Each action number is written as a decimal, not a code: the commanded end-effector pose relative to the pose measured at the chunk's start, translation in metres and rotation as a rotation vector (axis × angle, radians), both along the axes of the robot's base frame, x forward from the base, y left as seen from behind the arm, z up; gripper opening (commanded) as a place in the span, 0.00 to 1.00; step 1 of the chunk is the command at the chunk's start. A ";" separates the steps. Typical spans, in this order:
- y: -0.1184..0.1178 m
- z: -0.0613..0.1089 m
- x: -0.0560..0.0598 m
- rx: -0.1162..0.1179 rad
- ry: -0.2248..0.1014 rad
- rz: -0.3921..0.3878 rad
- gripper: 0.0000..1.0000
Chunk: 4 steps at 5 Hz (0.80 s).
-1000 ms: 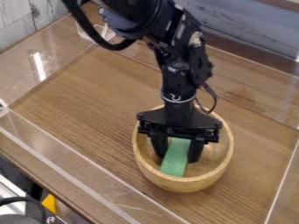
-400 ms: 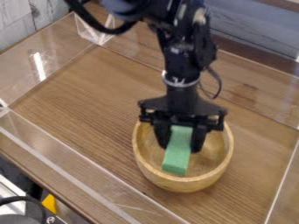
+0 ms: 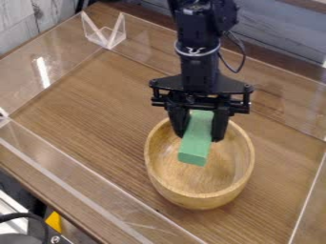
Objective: Remove the green block from inside the brown bowl and put it on the table
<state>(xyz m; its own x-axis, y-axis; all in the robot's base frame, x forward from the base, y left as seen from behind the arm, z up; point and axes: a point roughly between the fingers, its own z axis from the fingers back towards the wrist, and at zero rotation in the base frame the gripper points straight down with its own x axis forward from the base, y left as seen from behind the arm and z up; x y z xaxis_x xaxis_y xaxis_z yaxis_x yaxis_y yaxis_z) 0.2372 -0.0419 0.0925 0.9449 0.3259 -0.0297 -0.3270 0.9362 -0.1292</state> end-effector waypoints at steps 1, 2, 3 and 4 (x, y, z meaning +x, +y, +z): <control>-0.001 0.010 0.005 -0.005 -0.061 -0.008 0.00; -0.006 0.005 0.003 -0.004 -0.056 -0.018 0.00; -0.008 -0.003 0.001 -0.001 -0.050 -0.025 0.00; -0.006 -0.008 0.000 0.001 -0.046 -0.030 0.00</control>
